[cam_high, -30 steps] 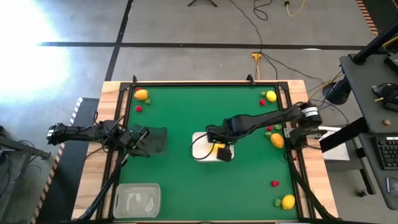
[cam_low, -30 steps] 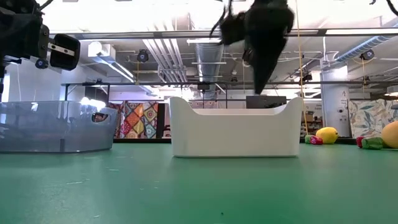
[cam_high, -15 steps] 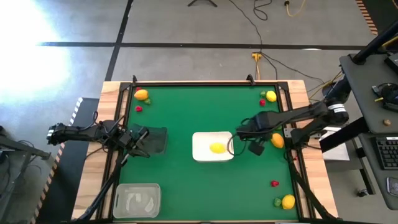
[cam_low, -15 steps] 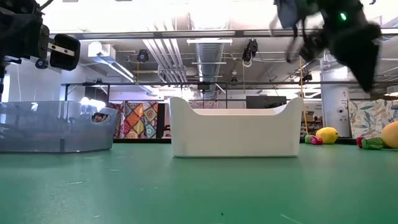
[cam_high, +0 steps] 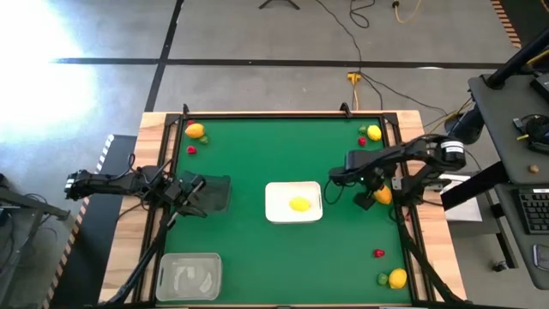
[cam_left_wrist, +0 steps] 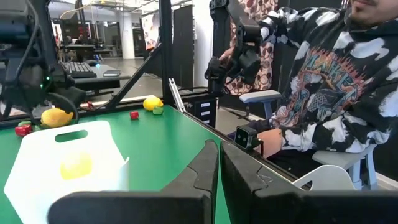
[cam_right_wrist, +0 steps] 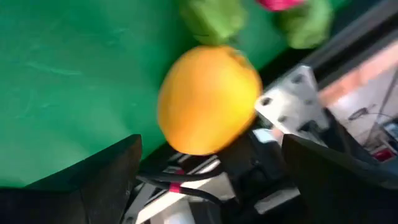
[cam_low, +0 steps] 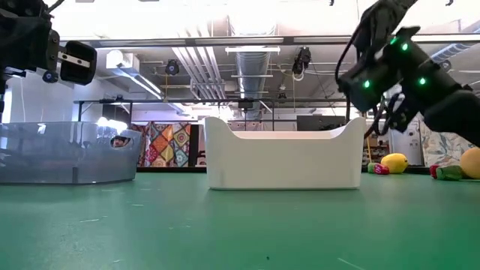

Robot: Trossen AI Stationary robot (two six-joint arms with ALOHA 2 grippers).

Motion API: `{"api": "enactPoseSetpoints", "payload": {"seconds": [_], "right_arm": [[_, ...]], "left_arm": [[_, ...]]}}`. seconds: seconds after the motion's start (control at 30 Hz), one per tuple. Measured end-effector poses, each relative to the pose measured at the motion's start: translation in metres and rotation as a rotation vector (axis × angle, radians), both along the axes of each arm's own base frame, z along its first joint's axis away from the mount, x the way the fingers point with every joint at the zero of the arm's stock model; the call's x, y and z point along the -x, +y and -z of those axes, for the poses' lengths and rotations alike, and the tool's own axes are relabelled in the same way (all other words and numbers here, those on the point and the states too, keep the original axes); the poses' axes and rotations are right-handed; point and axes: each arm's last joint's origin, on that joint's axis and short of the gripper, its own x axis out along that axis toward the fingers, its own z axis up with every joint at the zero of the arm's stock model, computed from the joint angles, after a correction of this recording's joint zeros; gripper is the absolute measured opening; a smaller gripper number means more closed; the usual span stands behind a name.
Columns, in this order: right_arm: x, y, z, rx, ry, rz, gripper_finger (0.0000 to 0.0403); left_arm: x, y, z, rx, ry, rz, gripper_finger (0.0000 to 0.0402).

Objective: Sort produce into baskets
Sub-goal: Put the yellow lemon into the white bin

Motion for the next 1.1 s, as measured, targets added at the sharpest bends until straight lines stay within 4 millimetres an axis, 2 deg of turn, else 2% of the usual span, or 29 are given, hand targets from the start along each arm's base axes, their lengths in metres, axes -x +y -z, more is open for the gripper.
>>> {"api": "enactPoseSetpoints", "payload": {"seconds": [0.1,0.57,0.7,0.97,1.1], "right_arm": [[0.000,-0.003,0.011,-0.047,0.001,0.011,0.0380],[-0.002,-0.021,0.039,-0.132,0.122,0.004,0.0380],[-0.005,-0.023,0.048,-0.143,0.083,-0.016,0.0379],[-0.005,-0.023,0.051,-0.152,0.083,-0.014,0.0376],[-0.003,-0.022,0.052,-0.154,0.091,-0.014,0.0345]], "left_arm": [[0.000,0.000,0.000,0.000,0.001,0.000,0.0002],[0.000,0.000,0.000,0.000,0.000,0.000,0.0002],[0.000,0.000,0.000,0.000,0.000,0.000,0.0002],[0.000,0.000,0.000,0.000,0.000,0.000,0.0002],[0.000,0.000,0.000,0.000,0.000,0.000,0.0002]]}}
